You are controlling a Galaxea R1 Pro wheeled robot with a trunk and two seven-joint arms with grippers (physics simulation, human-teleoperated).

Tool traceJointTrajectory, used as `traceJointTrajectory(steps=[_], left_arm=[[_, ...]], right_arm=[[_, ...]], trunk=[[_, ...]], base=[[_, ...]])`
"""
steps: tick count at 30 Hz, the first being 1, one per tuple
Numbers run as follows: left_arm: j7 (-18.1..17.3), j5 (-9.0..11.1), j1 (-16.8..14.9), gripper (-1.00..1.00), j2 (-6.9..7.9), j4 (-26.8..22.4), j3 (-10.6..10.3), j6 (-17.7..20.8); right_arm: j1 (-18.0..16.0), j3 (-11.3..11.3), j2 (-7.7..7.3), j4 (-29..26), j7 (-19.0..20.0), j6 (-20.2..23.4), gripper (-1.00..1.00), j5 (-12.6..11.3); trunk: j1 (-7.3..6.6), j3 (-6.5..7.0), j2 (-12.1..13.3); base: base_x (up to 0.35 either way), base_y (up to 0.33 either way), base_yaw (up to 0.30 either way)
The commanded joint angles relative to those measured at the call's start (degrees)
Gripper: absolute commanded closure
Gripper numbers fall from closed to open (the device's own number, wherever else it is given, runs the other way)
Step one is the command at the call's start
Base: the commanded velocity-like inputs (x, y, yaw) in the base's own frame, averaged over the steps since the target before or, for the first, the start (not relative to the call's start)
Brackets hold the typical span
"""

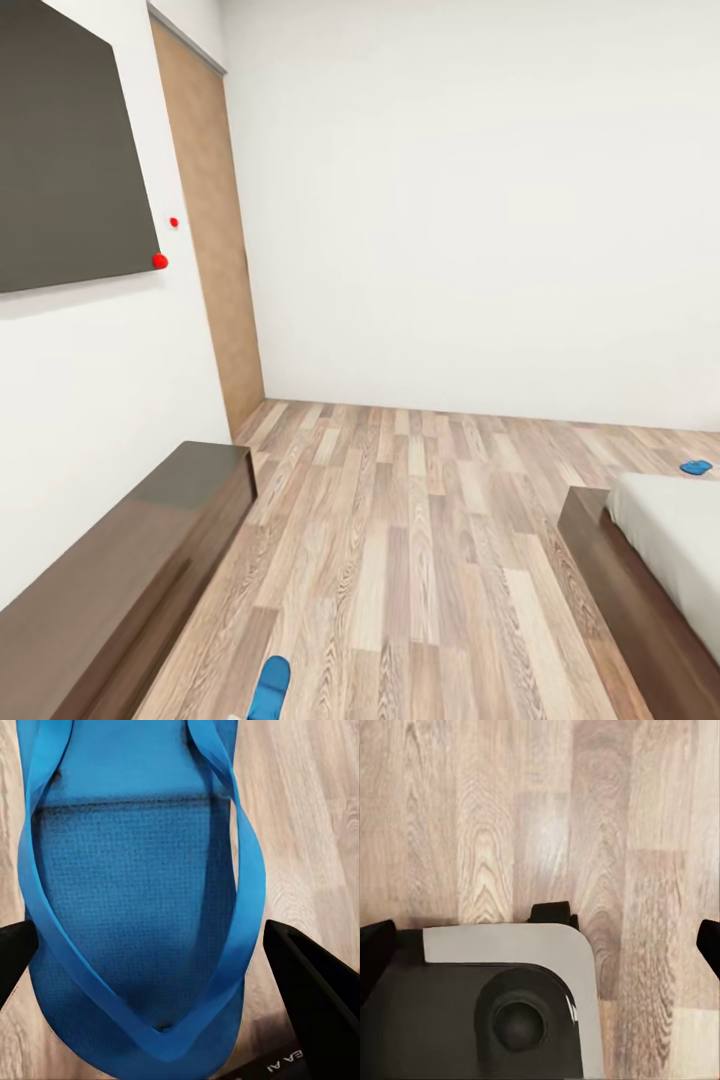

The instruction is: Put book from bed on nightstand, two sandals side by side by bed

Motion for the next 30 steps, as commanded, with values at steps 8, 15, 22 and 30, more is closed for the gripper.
traceJointTrajectory(steps=[8,15,22,30], left_arm=[[-2.6,-2.2,2.1,1.0,2.42,0.0,-0.7,-0.5],[-18.3,-0.5,2.5,1.0,4.59,-0.1,-0.8,-5.3],[-19.2,8.1,2.5,1.0,4.56,-0.1,-0.9,-5.6],[-19.3,15.5,2.5,1.0,4.4,-0.1,-0.9,-5.6]], right_arm=[[0.0,-0.6,-0.34,-0.2,16.6,-0.1,-1.0,-3.3],[0.0,-0.7,-4.06,-0.4,28.2,0.0,-1.0,-5.4],[0.0,-0.7,-5.77,-0.2,37.0,0.0,-1.0,-11.9],[0.0,-0.6,-5.88,-0.1,37.5,-0.1,-1.0,-12.6]], trunk=[[0.03,-0.05,0.0],[0.03,-0.05,0.0],[0.03,-0.05,0.0],[0.03,-0.05,0.0]], base=[[0.328,0.0,0.0],[0.238,0.0,0.0],[0.015,0.0,0.0],[0.0,0.0,0.0]])
